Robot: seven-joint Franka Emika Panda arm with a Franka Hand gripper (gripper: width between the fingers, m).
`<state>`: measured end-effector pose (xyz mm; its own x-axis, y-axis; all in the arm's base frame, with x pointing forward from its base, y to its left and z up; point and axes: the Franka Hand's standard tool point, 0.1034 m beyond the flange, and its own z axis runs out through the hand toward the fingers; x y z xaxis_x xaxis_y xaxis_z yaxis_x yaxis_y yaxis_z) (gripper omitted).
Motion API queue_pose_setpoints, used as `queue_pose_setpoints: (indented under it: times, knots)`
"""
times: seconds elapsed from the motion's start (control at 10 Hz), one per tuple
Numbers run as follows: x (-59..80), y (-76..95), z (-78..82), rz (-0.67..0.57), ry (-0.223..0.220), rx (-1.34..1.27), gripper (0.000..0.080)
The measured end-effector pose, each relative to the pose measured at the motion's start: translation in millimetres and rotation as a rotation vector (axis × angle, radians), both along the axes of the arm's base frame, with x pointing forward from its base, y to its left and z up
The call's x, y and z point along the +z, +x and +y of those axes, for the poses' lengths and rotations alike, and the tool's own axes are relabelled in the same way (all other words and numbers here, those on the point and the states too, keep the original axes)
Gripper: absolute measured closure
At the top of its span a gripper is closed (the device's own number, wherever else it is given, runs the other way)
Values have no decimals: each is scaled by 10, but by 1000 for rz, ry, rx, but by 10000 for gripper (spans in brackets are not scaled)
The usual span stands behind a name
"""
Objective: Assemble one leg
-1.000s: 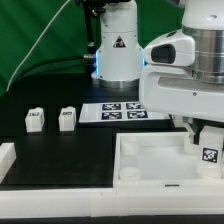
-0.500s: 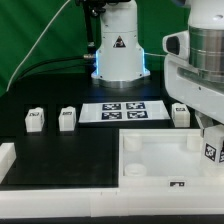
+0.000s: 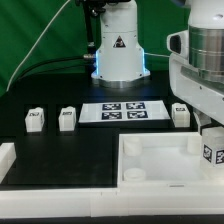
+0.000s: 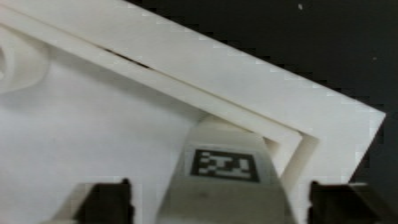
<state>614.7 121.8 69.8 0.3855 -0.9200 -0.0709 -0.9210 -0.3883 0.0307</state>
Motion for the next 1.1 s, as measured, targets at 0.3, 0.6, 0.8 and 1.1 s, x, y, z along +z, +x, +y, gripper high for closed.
queue_pose_setpoints:
  times: [0.3,0.6,0.8,1.1]
  knots:
    - [-10,-34,-17,5,-1,396,151]
    - [-11,-34,-49,5,2,833,150]
    - [-12,-33,-62,1,15,1061,150]
    - [-10,-27,-90,-1,33,1438,150]
